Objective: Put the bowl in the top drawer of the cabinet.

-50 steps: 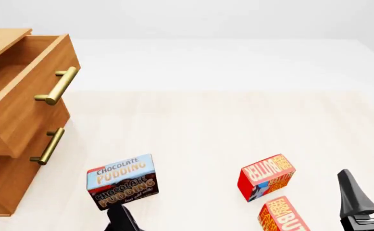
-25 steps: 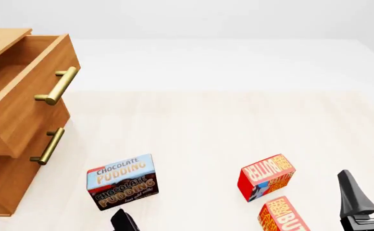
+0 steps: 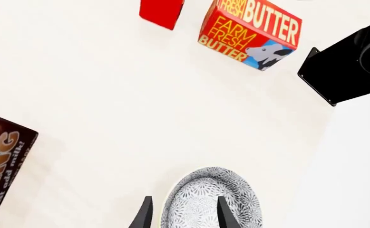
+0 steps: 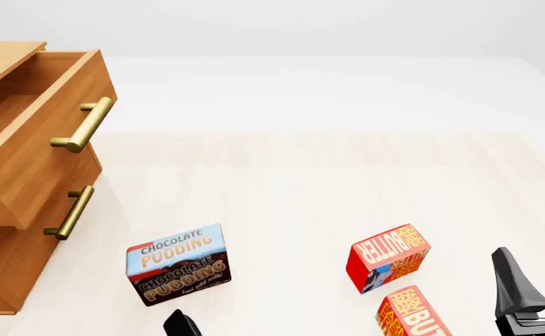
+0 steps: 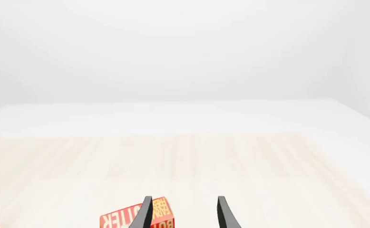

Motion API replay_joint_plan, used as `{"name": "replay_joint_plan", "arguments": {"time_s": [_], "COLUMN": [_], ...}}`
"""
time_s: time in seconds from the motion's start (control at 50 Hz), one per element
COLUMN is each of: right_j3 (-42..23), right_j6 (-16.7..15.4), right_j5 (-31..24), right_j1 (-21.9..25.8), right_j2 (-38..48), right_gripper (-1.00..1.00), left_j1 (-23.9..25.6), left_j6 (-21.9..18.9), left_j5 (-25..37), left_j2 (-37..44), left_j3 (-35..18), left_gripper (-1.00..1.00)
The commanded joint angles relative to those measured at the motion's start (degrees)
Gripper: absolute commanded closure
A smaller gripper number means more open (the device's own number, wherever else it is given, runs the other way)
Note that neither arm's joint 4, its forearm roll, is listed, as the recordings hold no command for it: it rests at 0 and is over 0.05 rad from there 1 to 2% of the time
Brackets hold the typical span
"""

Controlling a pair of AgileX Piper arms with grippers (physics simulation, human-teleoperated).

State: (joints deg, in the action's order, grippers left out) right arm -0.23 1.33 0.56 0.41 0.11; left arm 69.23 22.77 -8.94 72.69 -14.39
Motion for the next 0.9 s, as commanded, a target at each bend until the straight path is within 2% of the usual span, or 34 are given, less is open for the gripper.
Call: {"name": "replay_joint_plan", "arguments": {"time_s": [0.02, 0.08, 0.34, 0.4, 0.46, 0.54, 0.9], "right_j3": [0.0, 0.0, 0.0, 0.0, 0.0, 0.0, 0.0], "right_j6": [-0.1, 0.0, 0.0, -0.1, 0.0, 0.0, -0.2], "right_j5": [0.0, 0.0, 0.0, 0.0, 0.0, 0.0, -0.2], "right_j1": [0.0, 0.0, -0.1, -0.1, -0.1, -0.1, -0.2], "right_j2": [0.0, 0.0, 0.0, 0.0, 0.0, 0.0, 0.0], "right_gripper": [-1.00, -1.00, -1.00, -1.00, -1.00, -1.00, -1.00], "left_j1": [0.1, -0.2, -0.3, -0.3, -0.2, -0.2, 0.1], "left_j6": [0.5, 0.4, 0.6, 0.8, 0.9, 1.0, 1.7], "left_j5": [-1.8, -0.4, -3.4, -2.2, -4.0, -3.0, -5.6], "left_j2": [0.8, -0.2, 1.6, 0.6, 2.0, 1.3, 2.4], "left_j3": [0.8, 0.4, 1.4, 1.0, 1.6, 1.1, 1.8], "left_gripper": [-1.00, -1.00, -1.00, -1.00, -1.00, -1.00, -1.00]}}
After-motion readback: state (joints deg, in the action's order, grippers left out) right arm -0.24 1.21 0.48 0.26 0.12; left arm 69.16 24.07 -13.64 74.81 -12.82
